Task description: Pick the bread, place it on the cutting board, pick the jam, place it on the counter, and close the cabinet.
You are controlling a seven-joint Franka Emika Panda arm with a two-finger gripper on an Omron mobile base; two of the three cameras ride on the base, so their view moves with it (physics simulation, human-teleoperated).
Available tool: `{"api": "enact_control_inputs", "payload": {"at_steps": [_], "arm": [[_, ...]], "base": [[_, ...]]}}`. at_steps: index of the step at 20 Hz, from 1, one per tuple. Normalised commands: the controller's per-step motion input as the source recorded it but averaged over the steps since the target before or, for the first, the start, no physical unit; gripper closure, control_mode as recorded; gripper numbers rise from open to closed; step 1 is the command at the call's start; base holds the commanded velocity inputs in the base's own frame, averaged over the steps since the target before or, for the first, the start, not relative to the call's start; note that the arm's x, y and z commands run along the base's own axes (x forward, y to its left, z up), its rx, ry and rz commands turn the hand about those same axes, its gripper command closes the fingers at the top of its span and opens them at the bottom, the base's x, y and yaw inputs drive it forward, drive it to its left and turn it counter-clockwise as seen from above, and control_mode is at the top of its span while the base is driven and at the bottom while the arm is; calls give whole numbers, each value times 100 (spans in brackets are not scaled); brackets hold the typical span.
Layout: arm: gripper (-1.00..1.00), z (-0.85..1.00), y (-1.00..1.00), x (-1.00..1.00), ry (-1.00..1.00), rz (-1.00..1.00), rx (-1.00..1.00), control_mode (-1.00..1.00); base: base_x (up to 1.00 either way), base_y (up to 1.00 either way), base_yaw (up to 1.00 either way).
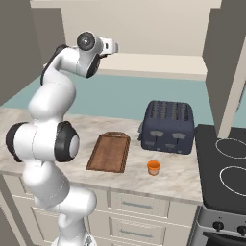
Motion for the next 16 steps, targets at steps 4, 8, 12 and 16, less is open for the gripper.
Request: {"api": "enact_control_inputs", "payload": {"at_steps": [4,8,12,16], "arm": [[100,14,-12,-46,0,0,0,-100],[100,11,-10,-54,0,0,0,-100],[100,6,-6,-57,0,0,0,-100],[100,0,-5,-63,0,0,0,-100]], "base": [[0,0,0],[0,0,0],[0,0,0],[0,0,0]]}}
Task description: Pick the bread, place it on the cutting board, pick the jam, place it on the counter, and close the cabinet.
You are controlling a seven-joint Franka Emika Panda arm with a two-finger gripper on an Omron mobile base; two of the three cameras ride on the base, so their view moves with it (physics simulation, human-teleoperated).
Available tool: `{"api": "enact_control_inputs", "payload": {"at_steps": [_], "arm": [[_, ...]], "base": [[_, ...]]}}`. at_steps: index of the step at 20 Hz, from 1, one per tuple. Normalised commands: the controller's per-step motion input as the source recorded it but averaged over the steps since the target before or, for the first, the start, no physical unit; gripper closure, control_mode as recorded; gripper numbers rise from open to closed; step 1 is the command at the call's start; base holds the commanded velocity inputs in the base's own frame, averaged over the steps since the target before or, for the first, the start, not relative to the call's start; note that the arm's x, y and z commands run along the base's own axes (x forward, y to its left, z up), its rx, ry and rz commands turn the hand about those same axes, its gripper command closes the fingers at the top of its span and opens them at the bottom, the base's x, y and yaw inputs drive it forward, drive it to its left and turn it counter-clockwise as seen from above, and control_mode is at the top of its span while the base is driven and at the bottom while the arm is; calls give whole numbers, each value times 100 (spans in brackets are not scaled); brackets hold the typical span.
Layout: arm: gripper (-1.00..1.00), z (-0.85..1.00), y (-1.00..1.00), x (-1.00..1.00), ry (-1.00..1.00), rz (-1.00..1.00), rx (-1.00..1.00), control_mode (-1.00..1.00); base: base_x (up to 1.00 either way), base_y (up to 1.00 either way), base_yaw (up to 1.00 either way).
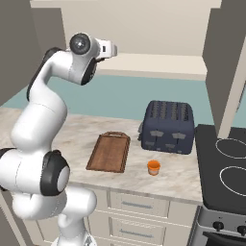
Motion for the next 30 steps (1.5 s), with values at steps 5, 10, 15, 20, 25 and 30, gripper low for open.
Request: {"api": "enact_control_inputs", "payload": {"at_steps": [5,10,15,20,25,30], "arm": [[100,1,-7,-64,0,0,0,-100],[100,0,-18,-66,0,0,0,-100],[100,0,-26,-64,0,0,0,-100],[100,0,-19,-64,3,0,0,-100],[100,0,-10,-58,10,0,0,-100],[100,0,-6,-56,13,0,0,-100]], "base": [[0,0,0],[0,0,0],[0,0,0],[0,0,0],[0,0,0],[0,0,0]]}}
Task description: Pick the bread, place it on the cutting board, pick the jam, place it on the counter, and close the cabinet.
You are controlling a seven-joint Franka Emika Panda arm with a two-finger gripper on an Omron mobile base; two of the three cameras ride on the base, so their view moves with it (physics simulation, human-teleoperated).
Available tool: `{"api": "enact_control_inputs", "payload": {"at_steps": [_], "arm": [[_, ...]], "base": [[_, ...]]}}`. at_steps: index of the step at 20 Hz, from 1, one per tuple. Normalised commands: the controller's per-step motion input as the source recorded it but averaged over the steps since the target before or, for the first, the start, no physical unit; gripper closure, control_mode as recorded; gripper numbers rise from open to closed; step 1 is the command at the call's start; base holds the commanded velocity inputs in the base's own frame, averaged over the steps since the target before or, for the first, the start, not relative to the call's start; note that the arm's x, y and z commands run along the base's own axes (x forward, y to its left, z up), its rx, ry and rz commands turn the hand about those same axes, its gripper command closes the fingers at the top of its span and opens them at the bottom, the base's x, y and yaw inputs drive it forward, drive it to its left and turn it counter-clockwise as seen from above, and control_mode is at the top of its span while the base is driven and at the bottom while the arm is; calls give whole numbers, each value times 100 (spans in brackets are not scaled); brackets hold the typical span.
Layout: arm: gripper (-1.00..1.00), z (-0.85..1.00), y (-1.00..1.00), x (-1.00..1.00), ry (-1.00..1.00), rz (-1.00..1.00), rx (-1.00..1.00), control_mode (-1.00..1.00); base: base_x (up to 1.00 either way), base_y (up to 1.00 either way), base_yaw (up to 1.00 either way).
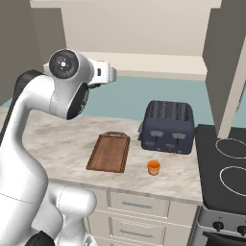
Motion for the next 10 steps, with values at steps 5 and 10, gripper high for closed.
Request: {"api": "enact_control_inputs", "payload": {"at_steps": [5,10], "arm": [[100,0,-10,-49,11,0,0,-100],[100,-11,-11,-30,9,0,0,-100]], "base": [[0,0,0],[0,0,0]]}}
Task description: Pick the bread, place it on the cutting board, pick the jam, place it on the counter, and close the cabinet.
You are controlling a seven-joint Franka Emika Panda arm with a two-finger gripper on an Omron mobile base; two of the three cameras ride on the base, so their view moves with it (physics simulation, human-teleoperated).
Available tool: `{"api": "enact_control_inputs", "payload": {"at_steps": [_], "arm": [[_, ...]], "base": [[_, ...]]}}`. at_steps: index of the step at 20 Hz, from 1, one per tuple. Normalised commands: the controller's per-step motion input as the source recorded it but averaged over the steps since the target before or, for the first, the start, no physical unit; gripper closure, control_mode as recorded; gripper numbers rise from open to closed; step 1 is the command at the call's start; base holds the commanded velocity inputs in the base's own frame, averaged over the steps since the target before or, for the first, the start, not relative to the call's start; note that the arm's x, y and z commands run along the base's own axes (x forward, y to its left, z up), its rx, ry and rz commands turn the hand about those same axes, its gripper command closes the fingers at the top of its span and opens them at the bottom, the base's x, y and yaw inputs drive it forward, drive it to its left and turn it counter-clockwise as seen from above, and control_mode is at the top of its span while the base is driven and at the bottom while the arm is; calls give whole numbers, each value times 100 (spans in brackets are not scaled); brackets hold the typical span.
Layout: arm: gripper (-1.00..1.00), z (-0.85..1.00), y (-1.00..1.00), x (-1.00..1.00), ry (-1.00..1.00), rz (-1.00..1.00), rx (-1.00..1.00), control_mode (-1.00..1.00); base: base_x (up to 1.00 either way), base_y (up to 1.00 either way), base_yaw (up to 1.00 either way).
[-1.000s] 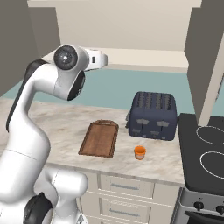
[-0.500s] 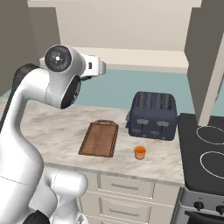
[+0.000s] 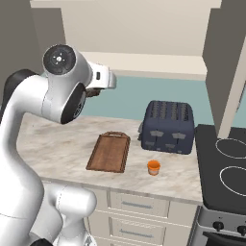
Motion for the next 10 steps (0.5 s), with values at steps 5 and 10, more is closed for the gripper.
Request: {"api": "enact_control_inputs", "payload": {"at_steps": [5,10], "arm": [[100,-33,-3,-13,5,0,0,-100],[100,-37,0,-3,3,0,0,-100]], "base": [[0,0,0],[0,0,0]]}}
